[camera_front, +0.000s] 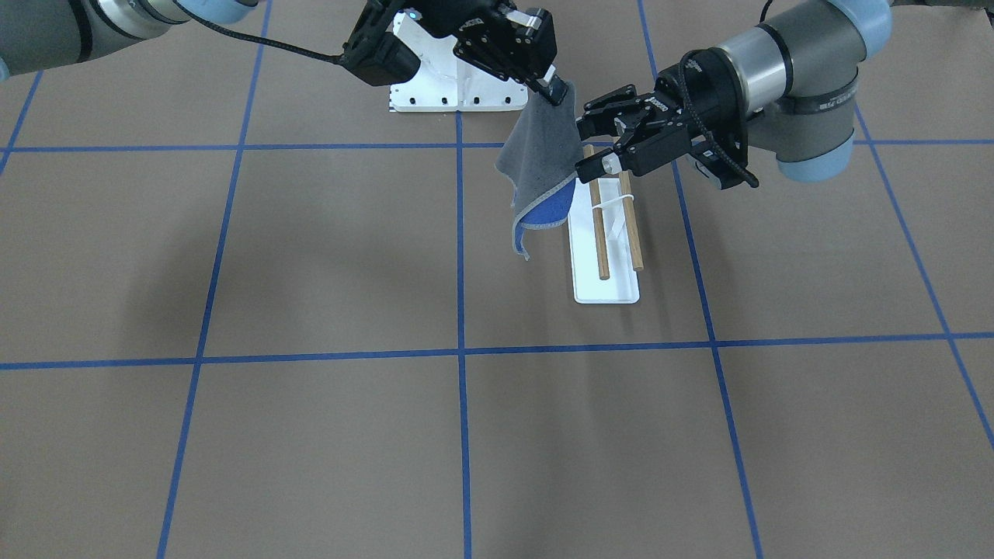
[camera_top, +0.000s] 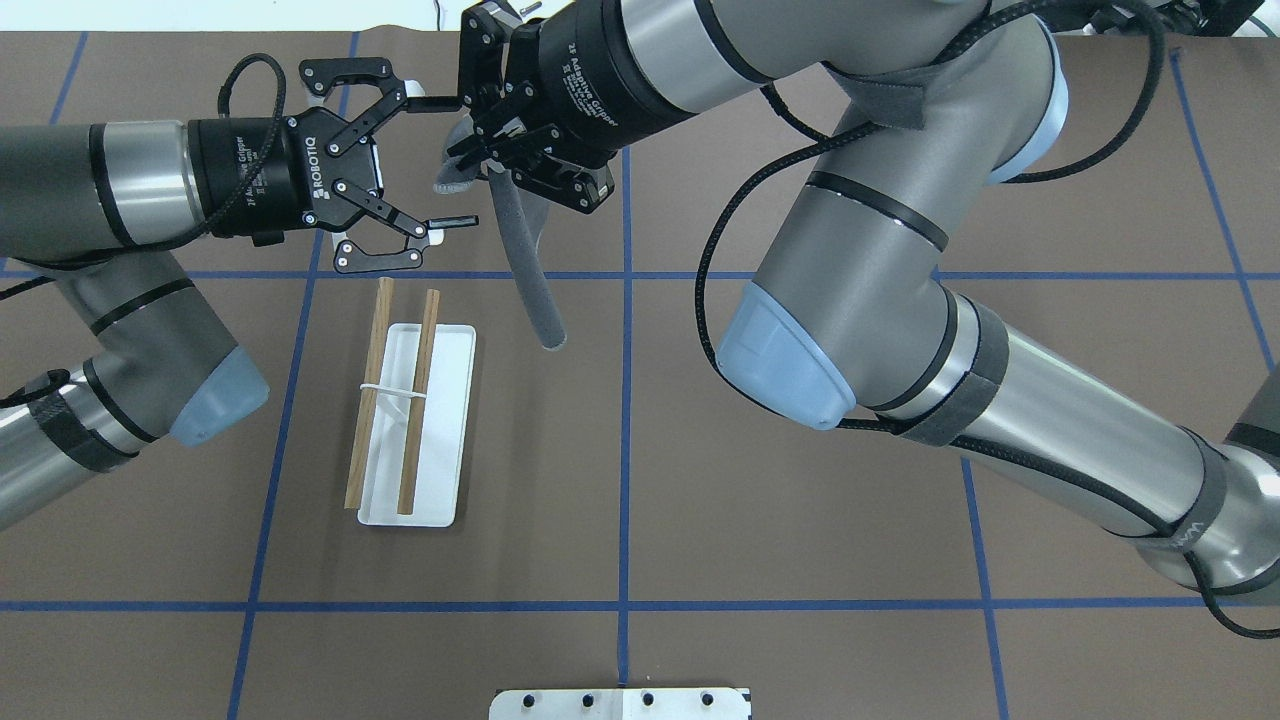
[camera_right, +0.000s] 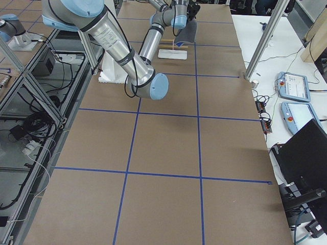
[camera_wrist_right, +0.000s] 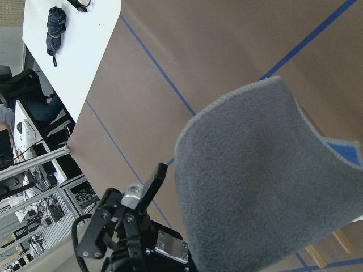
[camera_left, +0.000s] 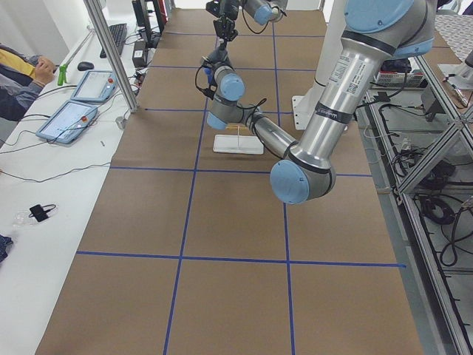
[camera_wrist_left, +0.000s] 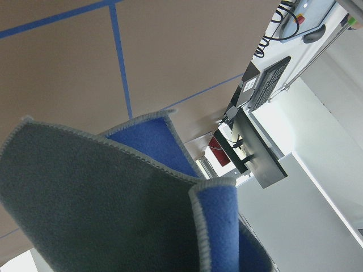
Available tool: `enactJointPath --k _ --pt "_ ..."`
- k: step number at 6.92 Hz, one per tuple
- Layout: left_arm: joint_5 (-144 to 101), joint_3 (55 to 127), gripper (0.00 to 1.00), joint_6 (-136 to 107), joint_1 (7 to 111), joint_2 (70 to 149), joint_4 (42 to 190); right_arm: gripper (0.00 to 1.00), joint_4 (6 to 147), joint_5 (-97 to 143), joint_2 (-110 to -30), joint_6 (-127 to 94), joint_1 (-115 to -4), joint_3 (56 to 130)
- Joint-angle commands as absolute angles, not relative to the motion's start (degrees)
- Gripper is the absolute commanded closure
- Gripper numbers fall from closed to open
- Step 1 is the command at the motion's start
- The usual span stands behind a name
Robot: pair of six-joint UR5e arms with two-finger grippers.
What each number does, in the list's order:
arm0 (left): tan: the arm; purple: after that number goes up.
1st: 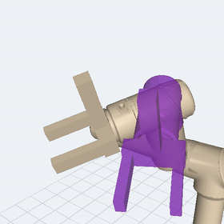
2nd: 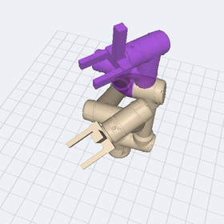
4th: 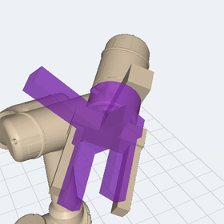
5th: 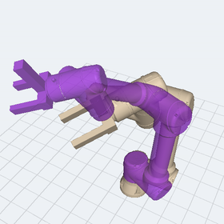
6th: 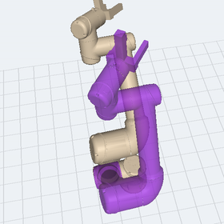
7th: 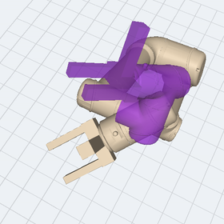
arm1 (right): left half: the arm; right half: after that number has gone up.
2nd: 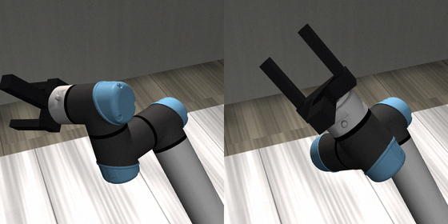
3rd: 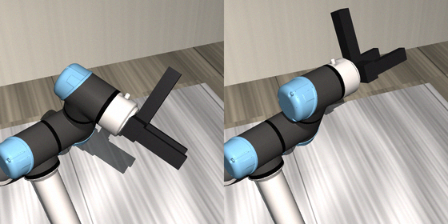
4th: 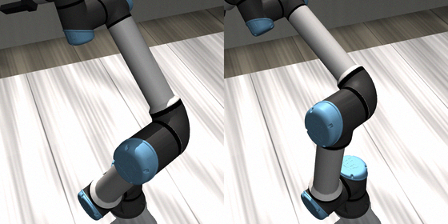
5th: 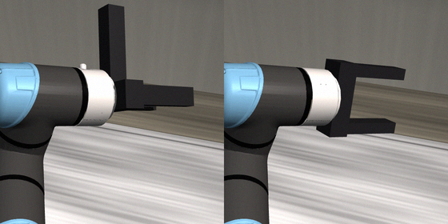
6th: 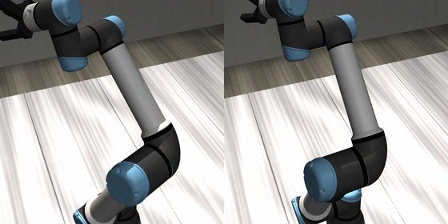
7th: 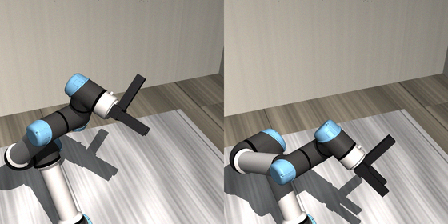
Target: Hang towel on rack
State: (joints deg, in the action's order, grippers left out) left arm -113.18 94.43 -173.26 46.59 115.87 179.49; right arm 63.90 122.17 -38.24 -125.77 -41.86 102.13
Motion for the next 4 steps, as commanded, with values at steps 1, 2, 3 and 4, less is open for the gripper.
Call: enactJointPath --k 1,2,3,4 --pt "-112.59 94.57 0.64 -173.32 46.58 115.84 180.0 1.0 63.9 122.17 -38.32 -125.77 -41.84 102.13" --pt "-112.59 94.57 0.85 -173.23 46.67 115.84 180.09 1.0 63.9 122.25 -38.32 -125.77 -41.84 102.13" --pt "-112.59 94.48 0.91 -173.15 46.58 115.67 180.7 1.0 63.9 122.34 -38.32 -125.86 -41.84 102.3" --pt "-112.59 94.48 0.98 -173.14 46.67 115.49 180.79 1.0 63.9 122.34 -38.41 -125.86 -41.84 102.39"
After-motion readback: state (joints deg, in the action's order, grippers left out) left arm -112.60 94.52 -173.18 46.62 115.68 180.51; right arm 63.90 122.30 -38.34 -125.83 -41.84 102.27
